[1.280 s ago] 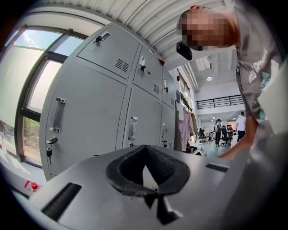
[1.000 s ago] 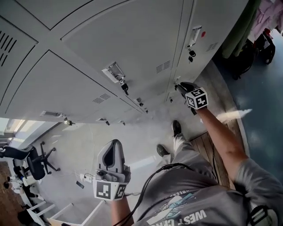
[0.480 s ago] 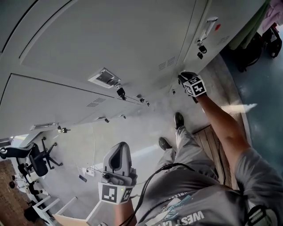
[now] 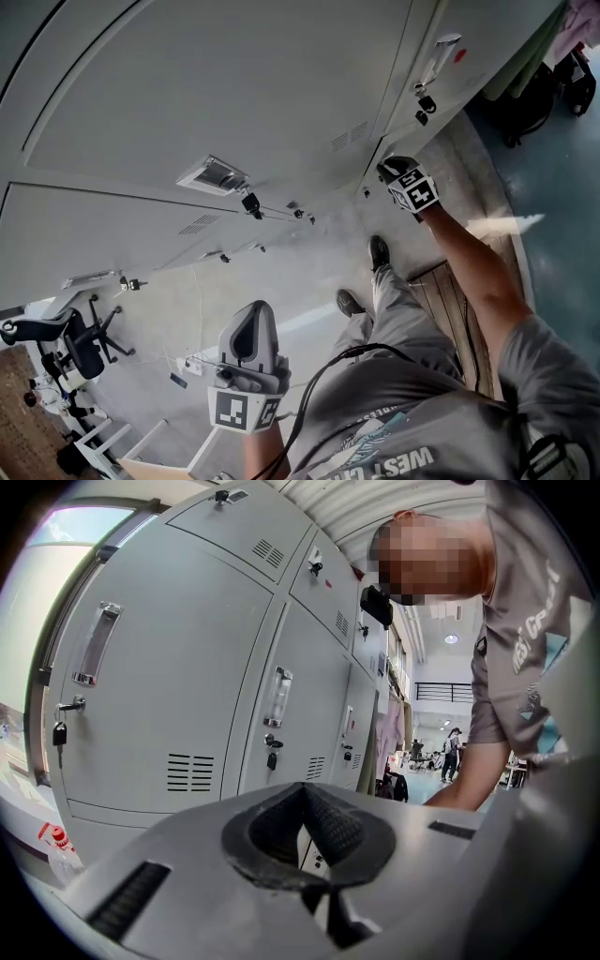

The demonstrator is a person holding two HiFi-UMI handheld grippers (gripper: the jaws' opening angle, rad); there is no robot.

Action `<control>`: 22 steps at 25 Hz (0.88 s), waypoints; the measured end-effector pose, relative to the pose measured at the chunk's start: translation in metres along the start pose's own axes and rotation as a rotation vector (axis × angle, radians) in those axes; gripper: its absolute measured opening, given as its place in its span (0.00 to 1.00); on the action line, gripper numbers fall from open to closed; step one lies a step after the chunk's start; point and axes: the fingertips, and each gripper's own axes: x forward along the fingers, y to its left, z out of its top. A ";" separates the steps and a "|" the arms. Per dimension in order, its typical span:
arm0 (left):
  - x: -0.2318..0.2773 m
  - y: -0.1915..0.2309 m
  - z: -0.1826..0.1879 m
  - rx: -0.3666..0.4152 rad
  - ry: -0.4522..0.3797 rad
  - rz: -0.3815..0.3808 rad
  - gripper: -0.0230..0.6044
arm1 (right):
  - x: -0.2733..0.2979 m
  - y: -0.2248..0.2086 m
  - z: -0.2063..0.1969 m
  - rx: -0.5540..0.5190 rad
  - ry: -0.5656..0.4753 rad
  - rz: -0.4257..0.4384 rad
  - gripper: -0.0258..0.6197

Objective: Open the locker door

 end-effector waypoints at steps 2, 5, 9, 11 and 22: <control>0.003 -0.002 0.000 0.000 0.000 -0.008 0.05 | -0.011 0.004 -0.011 -0.021 0.006 0.006 0.15; 0.006 -0.004 0.002 0.002 -0.004 -0.016 0.05 | -0.032 0.007 -0.031 -0.051 0.018 0.015 0.15; 0.008 -0.007 0.005 0.008 -0.012 -0.024 0.05 | -0.054 0.006 -0.053 -0.058 0.030 0.033 0.15; 0.008 -0.009 0.006 0.011 -0.012 -0.029 0.05 | -0.059 0.005 -0.058 -0.052 0.041 0.040 0.16; -0.003 -0.029 0.011 0.024 -0.031 -0.057 0.05 | -0.114 0.011 -0.041 0.014 -0.063 -0.028 0.12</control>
